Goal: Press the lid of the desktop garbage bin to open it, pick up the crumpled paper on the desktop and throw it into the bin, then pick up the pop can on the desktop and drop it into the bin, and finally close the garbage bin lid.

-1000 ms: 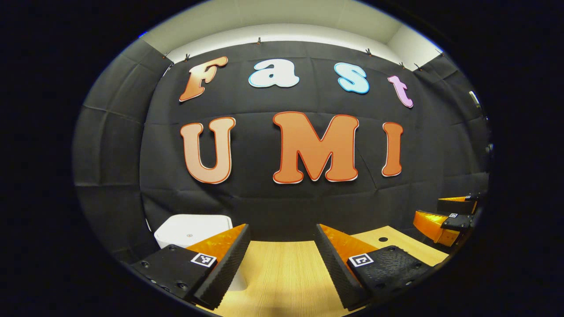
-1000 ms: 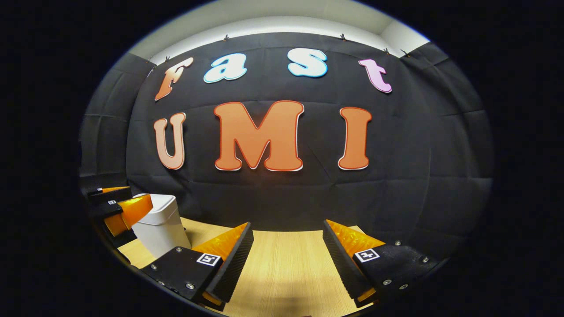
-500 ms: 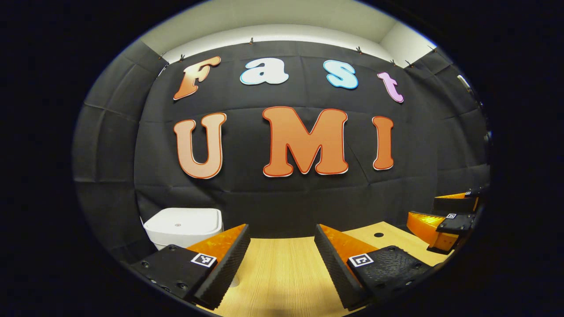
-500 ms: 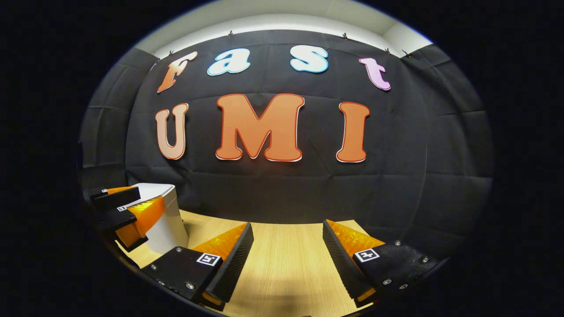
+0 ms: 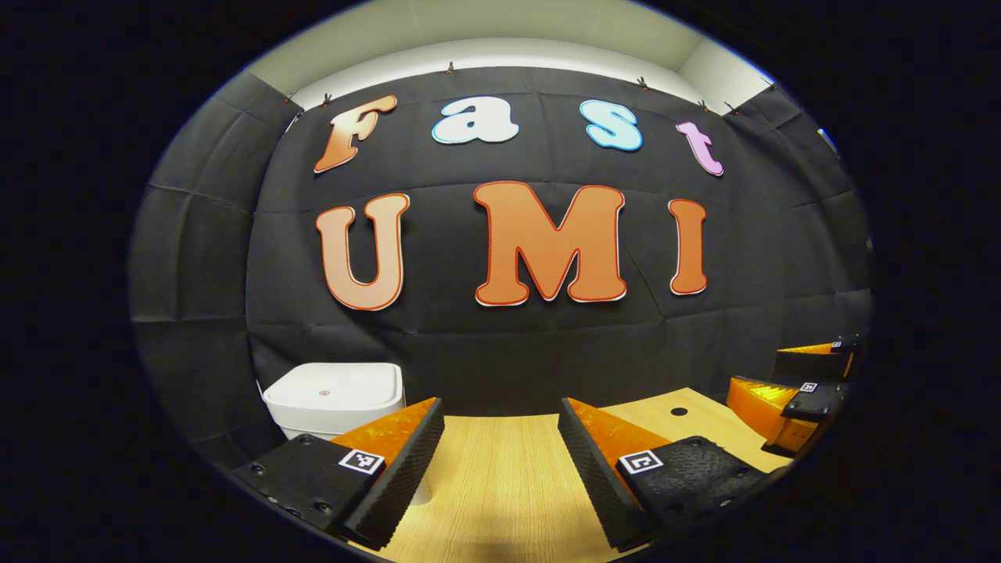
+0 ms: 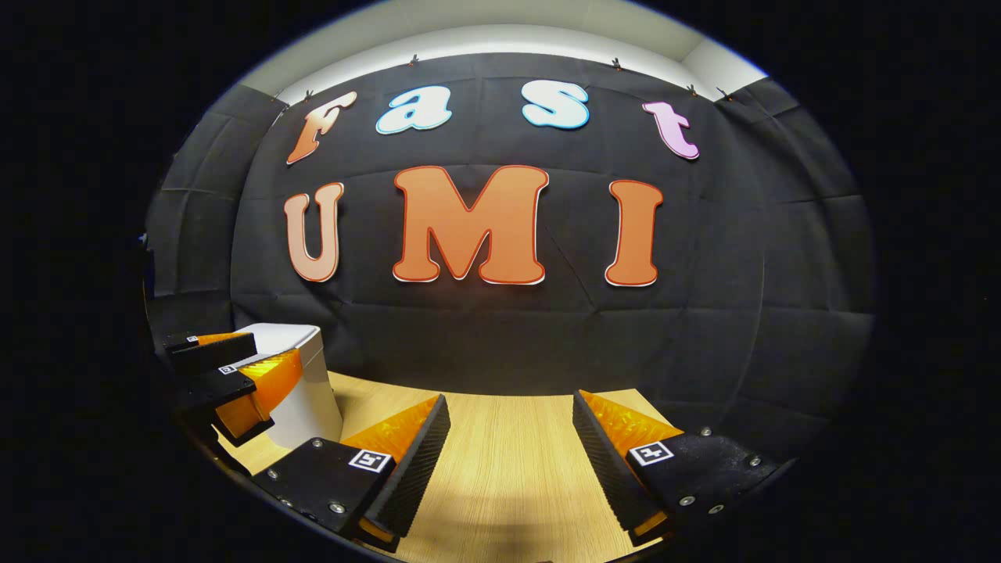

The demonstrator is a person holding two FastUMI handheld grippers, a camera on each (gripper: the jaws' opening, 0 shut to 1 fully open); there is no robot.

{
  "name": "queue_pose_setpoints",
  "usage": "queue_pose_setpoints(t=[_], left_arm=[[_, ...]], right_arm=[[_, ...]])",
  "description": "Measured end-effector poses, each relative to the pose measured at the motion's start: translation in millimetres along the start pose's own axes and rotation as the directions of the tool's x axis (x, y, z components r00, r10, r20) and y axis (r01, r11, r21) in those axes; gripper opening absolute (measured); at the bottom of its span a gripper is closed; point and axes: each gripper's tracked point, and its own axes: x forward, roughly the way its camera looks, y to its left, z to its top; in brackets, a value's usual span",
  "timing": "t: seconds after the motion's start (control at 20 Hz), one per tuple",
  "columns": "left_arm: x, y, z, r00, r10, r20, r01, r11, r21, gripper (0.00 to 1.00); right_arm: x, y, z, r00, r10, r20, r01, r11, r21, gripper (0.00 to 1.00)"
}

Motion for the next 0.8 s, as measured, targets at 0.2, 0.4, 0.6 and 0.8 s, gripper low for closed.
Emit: queue_pose_setpoints(t=[0.2,0.4,0.6,0.8], left_arm=[[-0.8,-2.4,-0.6,1.000,-0.010,0.000,0.010,1.000,0.003,0.93],[-0.6,1.0,-0.7,1.000,-0.002,-0.003,0.002,1.000,0.003,0.94],[1.0,0.7,-0.2,1.000,-0.001,-0.004,0.001,1.000,0.008,0.93],[1.6,0.7,0.0,1.000,-0.006,-0.003,0.006,1.000,0.015,0.93]], right_arm=[[0.4,-1.1,-2.1,1.000,-0.002,-0.001,0.002,1.000,0.000,0.94],[1.6,1.8,-3.9,1.000,0.005,-0.004,-0.005,1.000,-0.008,0.94],[3.1,3.0,-4.1,1.000,0.009,-0.004,-0.009,1.000,-0.010,0.94],[4.9,4.6,-3.1,1.000,0.013,0.001,-0.013,1.000,-0.013,0.95]])
